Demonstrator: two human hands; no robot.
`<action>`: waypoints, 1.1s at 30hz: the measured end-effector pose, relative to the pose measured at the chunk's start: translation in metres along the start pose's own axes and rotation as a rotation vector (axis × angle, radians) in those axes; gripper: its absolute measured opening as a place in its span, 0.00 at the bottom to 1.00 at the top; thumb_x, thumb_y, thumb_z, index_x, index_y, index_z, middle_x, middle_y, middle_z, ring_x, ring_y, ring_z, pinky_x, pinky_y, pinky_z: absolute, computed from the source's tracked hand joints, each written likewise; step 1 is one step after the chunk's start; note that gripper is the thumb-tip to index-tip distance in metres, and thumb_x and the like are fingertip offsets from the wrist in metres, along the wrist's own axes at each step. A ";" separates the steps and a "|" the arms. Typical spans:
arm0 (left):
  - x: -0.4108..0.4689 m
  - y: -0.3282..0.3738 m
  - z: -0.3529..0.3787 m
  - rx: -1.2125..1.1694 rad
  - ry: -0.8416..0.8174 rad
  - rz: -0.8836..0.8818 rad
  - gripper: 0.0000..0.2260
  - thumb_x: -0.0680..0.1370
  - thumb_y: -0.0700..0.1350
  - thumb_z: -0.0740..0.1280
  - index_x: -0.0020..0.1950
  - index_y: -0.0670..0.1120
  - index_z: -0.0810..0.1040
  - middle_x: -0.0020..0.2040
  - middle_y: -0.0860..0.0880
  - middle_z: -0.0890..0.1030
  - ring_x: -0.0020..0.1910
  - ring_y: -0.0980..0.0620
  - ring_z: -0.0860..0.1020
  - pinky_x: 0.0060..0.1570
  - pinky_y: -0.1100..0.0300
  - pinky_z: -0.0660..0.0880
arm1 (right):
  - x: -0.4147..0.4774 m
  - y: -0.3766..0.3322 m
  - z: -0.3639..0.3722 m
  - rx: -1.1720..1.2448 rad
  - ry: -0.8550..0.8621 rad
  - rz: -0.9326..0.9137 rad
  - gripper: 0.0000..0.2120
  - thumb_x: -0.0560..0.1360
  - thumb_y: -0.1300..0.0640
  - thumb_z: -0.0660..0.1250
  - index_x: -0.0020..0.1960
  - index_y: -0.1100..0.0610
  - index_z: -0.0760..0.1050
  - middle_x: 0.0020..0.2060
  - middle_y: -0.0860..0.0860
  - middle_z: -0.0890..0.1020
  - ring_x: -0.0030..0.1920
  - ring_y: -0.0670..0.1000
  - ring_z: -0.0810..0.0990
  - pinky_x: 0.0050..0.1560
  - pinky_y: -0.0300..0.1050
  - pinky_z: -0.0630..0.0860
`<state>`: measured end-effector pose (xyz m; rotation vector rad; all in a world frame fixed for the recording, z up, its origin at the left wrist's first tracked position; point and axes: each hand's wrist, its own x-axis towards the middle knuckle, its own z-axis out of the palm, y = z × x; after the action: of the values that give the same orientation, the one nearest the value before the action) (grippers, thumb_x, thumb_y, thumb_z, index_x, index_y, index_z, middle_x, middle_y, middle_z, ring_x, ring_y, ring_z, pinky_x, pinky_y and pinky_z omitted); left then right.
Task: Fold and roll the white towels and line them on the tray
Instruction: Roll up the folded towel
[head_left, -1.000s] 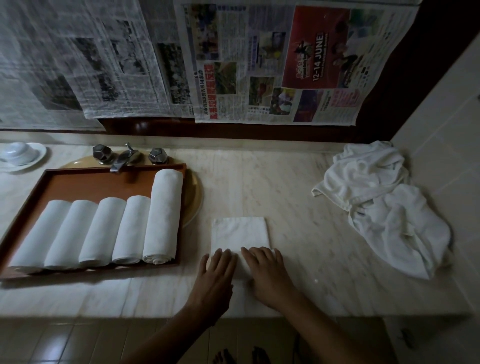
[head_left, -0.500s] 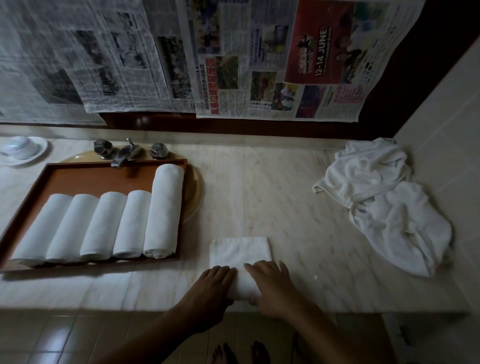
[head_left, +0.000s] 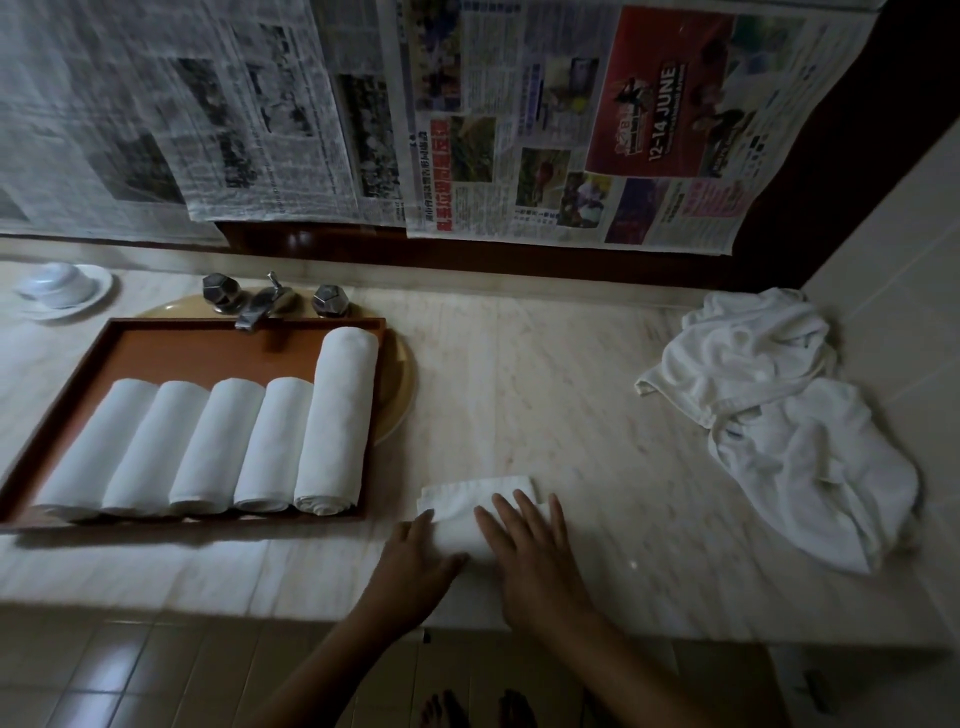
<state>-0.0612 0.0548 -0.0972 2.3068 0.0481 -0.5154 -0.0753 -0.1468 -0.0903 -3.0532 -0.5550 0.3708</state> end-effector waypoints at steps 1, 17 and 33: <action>-0.004 -0.002 0.002 -0.044 0.021 -0.033 0.37 0.79 0.60 0.69 0.82 0.48 0.59 0.77 0.44 0.65 0.72 0.46 0.70 0.66 0.56 0.71 | 0.005 0.001 -0.003 -0.002 -0.003 -0.011 0.48 0.68 0.53 0.70 0.83 0.52 0.50 0.82 0.56 0.55 0.82 0.62 0.49 0.76 0.67 0.34; 0.018 -0.016 -0.007 -0.831 0.005 -0.377 0.35 0.71 0.55 0.78 0.72 0.42 0.72 0.62 0.39 0.78 0.56 0.43 0.83 0.54 0.47 0.83 | 0.084 0.013 -0.044 -0.001 -0.298 -0.042 0.37 0.68 0.46 0.75 0.71 0.51 0.62 0.64 0.54 0.72 0.65 0.58 0.71 0.66 0.61 0.67; -0.015 0.016 -0.058 -1.058 0.076 -0.133 0.22 0.68 0.49 0.80 0.60 0.47 0.81 0.57 0.41 0.84 0.55 0.41 0.84 0.53 0.38 0.82 | 0.011 -0.023 -0.088 0.685 -0.050 0.171 0.50 0.64 0.26 0.72 0.79 0.40 0.56 0.76 0.43 0.63 0.72 0.48 0.66 0.69 0.52 0.69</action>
<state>-0.0518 0.0852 -0.0444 1.2853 0.4099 -0.3370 -0.0524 -0.1192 -0.0060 -2.4312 -0.1182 0.5137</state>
